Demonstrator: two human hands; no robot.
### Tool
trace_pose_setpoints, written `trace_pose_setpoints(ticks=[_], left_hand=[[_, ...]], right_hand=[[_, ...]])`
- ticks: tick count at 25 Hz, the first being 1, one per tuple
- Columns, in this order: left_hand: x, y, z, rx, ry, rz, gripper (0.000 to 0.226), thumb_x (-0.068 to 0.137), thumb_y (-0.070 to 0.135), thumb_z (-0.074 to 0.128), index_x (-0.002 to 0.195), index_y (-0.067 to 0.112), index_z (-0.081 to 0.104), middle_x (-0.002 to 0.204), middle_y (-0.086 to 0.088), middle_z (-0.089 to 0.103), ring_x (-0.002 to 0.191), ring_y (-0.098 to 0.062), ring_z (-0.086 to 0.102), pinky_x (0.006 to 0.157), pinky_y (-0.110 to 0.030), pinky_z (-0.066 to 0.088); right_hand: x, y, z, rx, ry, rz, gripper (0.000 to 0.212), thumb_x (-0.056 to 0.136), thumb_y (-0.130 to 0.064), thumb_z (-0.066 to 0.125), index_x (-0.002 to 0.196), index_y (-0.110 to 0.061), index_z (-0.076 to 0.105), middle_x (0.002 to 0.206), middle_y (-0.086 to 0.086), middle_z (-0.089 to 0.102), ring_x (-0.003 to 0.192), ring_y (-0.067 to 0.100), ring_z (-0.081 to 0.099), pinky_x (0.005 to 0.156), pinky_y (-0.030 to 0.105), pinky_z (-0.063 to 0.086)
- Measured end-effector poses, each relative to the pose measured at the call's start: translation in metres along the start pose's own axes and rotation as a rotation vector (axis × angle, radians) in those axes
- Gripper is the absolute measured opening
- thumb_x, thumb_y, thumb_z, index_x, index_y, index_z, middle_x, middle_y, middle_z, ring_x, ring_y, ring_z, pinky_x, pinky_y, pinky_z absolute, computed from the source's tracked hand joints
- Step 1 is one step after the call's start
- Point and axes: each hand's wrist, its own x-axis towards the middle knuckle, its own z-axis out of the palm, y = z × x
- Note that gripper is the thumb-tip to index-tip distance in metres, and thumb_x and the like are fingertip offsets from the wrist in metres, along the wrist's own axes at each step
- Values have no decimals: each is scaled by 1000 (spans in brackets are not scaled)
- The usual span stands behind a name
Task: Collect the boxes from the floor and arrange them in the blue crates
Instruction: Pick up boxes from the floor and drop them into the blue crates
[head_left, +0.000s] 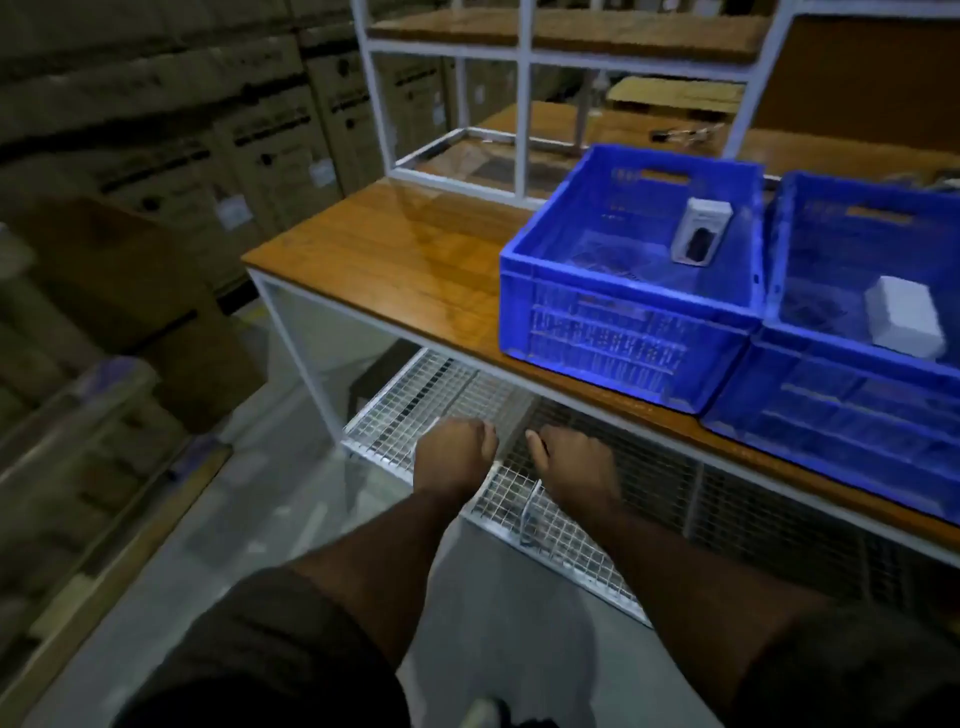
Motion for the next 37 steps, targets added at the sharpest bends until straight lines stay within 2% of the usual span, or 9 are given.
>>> trace_pose_setpoints(ticks=[3,10,13,17,20,25,27,32,37], left_hand=[[-39,-17,4,-9,1,-169,39,103,40,40,71,20,50,78,-6,68,75,-27,65,60,-31,37],[-143,-51,-3,35,45,-569,37,101,41,44,80,17,62,82,-7,70,77,-30,66,61,-33,42],[-200,-64,-8,52,103,-733,33,100,41,45,85,18,63,80,-3,69,74,-26,65,62,-33,47],[-280,-76,-24,71,196,-931,28,101,40,46,93,20,65,80,2,69,69,-18,64,61,-31,50],[-332,-82,-34,82,243,-1069,27,101,39,47,93,20,64,81,2,69,72,-19,65,61,-30,47],[-416,-82,-46,59,322,-1278,27,101,42,45,96,21,61,84,3,70,77,-21,67,63,-30,45],[-461,-79,-50,42,365,-1362,25,101,42,45,100,22,60,85,3,71,80,-21,68,66,-31,48],[-573,-72,-71,55,434,-1565,25,102,42,45,100,21,60,90,0,72,84,-23,68,69,-31,47],[-672,-60,-86,102,501,-1708,28,101,43,44,101,21,62,93,-1,73,86,-24,69,71,-31,48]], right_hand=[[-14,-5,20,-4,-23,-141,40,101,-45,36,82,-21,62,84,1,69,77,25,67,63,32,43],[-56,-65,47,110,-229,-481,36,102,-36,37,83,-15,60,83,8,64,76,31,63,64,36,45],[-93,-96,62,169,-254,-644,35,101,-35,44,76,-14,58,75,9,63,68,31,63,58,34,43],[-143,-143,66,199,-391,-803,33,102,-35,39,76,-17,51,83,6,63,75,26,63,60,30,35],[-178,-177,63,225,-452,-924,31,101,-36,39,80,-17,53,85,4,61,77,24,62,62,31,39],[-245,-228,60,222,-487,-1120,34,101,-40,40,86,-16,59,85,3,62,76,23,61,62,32,44],[-280,-248,58,210,-515,-1213,36,101,-40,40,86,-15,61,85,4,63,75,24,62,61,31,41],[-379,-289,49,212,-587,-1379,38,101,-39,39,75,-17,57,74,5,66,71,28,63,62,34,46],[-482,-323,36,236,-603,-1518,40,100,-39,41,69,-19,55,67,4,64,65,27,62,59,32,45]])
